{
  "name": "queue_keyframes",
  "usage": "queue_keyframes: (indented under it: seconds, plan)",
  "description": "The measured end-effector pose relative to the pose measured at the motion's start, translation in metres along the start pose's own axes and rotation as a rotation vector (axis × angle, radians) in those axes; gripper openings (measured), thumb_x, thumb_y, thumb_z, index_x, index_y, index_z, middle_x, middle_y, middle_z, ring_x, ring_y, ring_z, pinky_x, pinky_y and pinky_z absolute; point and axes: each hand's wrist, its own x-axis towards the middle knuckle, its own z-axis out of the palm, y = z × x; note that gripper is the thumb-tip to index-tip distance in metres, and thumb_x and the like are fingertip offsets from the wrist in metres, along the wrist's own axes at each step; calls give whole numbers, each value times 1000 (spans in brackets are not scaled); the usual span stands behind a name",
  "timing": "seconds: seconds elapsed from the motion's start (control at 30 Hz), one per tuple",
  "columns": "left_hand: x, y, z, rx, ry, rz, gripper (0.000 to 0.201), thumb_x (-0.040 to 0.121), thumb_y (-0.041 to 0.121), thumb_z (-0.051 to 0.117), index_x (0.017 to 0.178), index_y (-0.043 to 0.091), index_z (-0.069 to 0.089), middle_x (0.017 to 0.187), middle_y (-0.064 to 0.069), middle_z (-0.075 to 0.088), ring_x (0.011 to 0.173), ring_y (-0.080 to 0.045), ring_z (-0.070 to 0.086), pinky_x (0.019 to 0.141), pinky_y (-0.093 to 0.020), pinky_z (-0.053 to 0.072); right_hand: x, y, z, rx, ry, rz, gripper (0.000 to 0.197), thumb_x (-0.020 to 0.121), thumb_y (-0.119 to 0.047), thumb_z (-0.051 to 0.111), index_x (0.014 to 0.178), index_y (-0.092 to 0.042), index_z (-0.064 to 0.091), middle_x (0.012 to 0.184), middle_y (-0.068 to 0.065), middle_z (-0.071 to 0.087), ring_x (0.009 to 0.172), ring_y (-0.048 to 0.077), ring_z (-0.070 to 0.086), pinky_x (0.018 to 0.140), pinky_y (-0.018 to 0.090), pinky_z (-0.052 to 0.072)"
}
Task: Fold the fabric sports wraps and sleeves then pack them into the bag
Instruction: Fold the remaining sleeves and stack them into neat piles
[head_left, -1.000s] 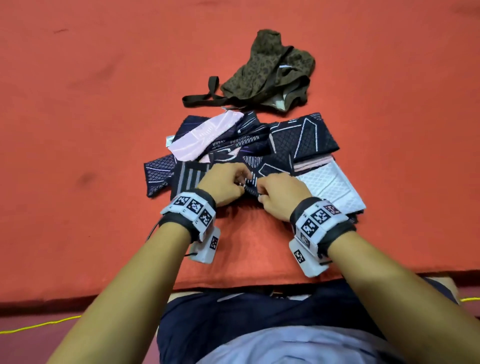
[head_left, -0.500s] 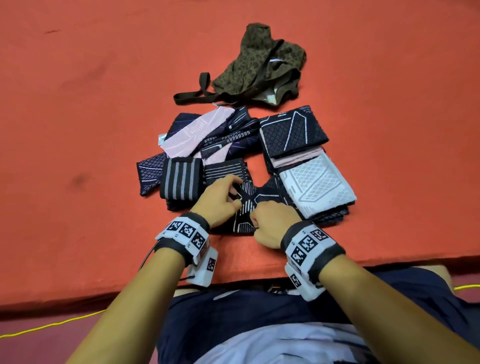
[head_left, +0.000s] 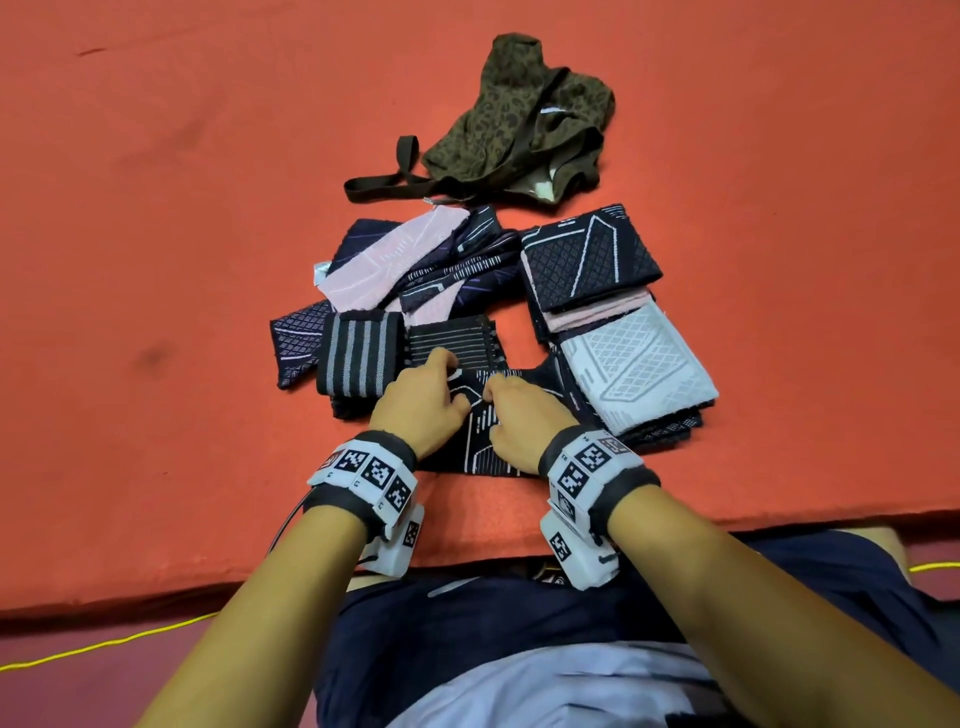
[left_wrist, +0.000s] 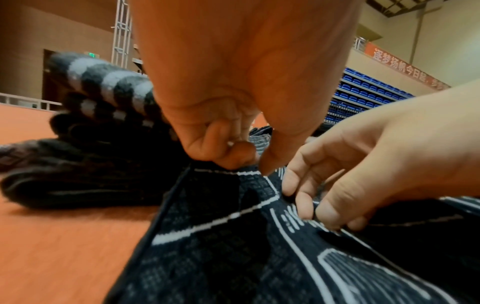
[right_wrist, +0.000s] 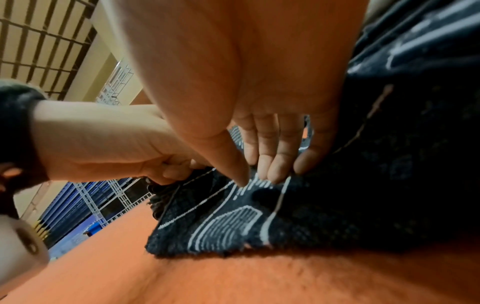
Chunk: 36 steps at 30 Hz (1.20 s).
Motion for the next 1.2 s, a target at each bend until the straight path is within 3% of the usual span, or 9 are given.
queue_keyframes:
  seconds: [0.1, 0.23, 0.4, 0.47, 0.63, 0.73, 0.83, 1.0, 1.2]
  plan:
    - [3, -1, -2, 52, 28, -36, 36, 87, 32, 58, 121, 20, 52, 98, -9, 68, 95, -32, 63, 85, -43, 53, 2, 0, 1, 52, 25, 30, 34, 86, -3, 50, 119, -9, 49, 117, 10, 59, 103, 32, 60, 87, 44, 51]
    - [4, 5, -8, 110, 41, 30, 24, 85, 34, 63, 105, 25, 69, 94, -3, 69, 93, -28, 64, 81, -39, 54, 3, 2, 5, 61, 38, 59, 35, 87, -7, 52, 122, -10, 48, 124, 10, 56, 107, 32, 59, 90, 45, 51]
    - [7, 10, -13, 113, 1, 195, 18, 83, 36, 71, 97, 25, 74, 94, 3, 43, 95, -18, 43, 85, -33, 43, 3, 3, 7, 17, 33, 61, 31, 91, -13, 53, 121, -7, 50, 127, 13, 52, 116, 34, 53, 92, 43, 48]
    - [9, 12, -15, 103, -35, 249, 15, 85, 34, 71, 97, 25, 73, 98, 1, 49, 100, -19, 45, 89, -30, 39, 3, 4, 4, 1, 42, 54, 29, 93, -13, 49, 120, -5, 52, 126, 15, 52, 117, 35, 52, 92, 42, 46]
    - [10, 20, -18, -98, -51, 200, 10, 93, 26, 64, 102, 23, 64, 89, 5, 64, 89, -18, 60, 74, -25, 38, 1, 7, -5, 96, 74, 77, 32, 93, -28, 54, 120, -11, 58, 116, 10, 66, 107, 32, 62, 89, 41, 51]
    - [10, 24, -24, -204, -30, 198, 19, 93, 17, 60, 111, 25, 65, 95, 10, 66, 84, -3, 59, 76, -19, 42, -2, 7, -7, 158, 83, 62, 37, 91, -43, 60, 113, -14, 59, 108, 7, 68, 100, 30, 63, 84, 38, 52]
    - [11, 28, -30, -211, -63, 229, 22, 93, 10, 58, 108, 22, 68, 84, 21, 61, 66, 19, 54, 62, -1, 37, -6, 5, -8, 137, 64, -41, 32, 93, -42, 57, 102, -13, 64, 103, 10, 69, 98, 31, 63, 78, 37, 49]
    - [14, 27, -34, -191, -84, 196, 19, 91, 16, 60, 97, 29, 72, 75, 4, 70, 53, 2, 54, 56, -13, 41, -7, -1, -9, 95, -26, -72, 31, 92, -41, 56, 83, -13, 66, 90, 10, 69, 89, 31, 63, 75, 36, 50]
    - [13, 29, -38, -223, -112, 204, 19, 92, 14, 61, 99, 24, 76, 77, 14, 68, 65, 6, 58, 70, -17, 46, -11, -8, -27, 105, -154, -53, 33, 86, -47, 64, 66, -22, 56, 76, -1, 61, 73, 19, 58, 57, 28, 38]
